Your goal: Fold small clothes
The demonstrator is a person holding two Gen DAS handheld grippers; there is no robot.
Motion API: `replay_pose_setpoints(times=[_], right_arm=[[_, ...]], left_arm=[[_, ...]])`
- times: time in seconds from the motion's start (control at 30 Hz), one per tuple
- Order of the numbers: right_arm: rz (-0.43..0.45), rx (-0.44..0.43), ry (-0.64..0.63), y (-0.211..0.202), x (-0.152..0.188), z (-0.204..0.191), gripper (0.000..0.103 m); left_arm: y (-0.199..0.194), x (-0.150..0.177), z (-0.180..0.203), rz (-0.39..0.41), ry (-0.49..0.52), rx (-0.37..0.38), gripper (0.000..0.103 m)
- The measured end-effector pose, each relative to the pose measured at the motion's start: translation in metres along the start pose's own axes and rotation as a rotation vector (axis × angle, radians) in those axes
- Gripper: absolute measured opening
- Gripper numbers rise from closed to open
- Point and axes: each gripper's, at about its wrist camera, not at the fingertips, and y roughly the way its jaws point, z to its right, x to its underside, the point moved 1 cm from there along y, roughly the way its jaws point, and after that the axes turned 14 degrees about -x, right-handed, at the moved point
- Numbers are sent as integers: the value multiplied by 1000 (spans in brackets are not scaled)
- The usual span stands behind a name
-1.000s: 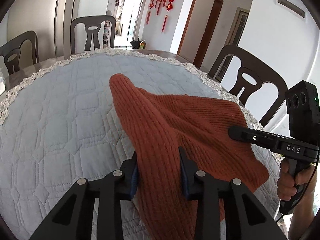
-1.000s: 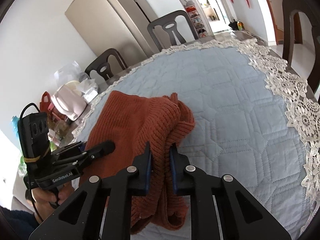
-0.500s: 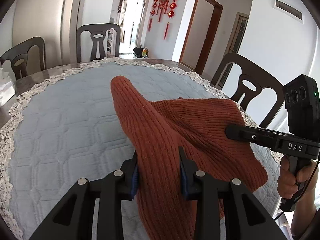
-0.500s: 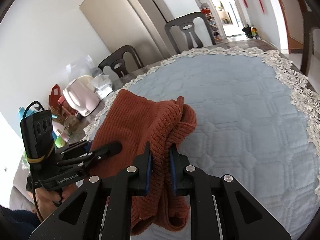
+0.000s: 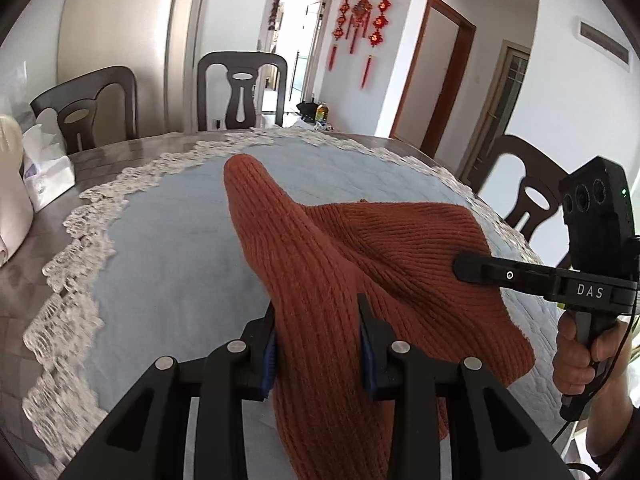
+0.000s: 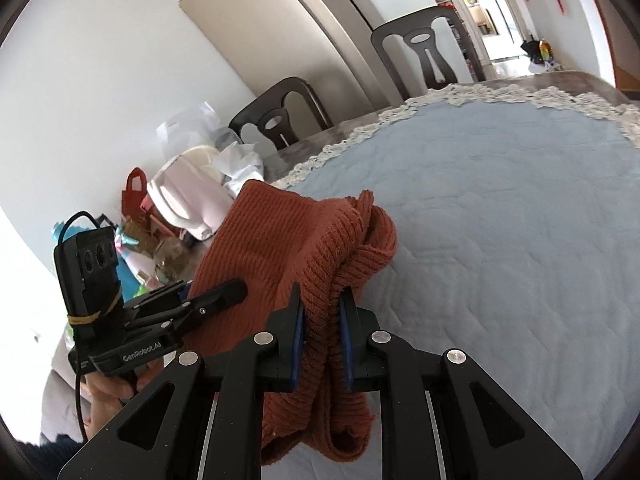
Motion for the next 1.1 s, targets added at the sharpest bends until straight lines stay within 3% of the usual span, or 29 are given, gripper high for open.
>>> replay_pose_setpoints(times=[0.2, 0.4, 0.63, 0.83, 0.97, 1.1], right_arm=[[-25, -20, 53, 30, -12, 15, 16], [-75, 19, 112, 45, -5, 43, 19], [-53, 78, 69, 27, -10, 35, 23], [15, 142, -5, 21, -28, 21, 23], [-39, 152, -46, 40, -32, 18, 22], [-114, 209, -48, 63, -31, 31, 16]], left_arm=[[27, -13, -34, -37, -31, -9, 35], [58, 0, -48, -108, -51, -15, 39], [44, 5, -52, -104, -81, -19, 44], [29, -10, -54, -37, -90, -69, 44], [37, -23, -49, -26, -70, -75, 44], [63, -25, -44, -79, -54, -94, 44]])
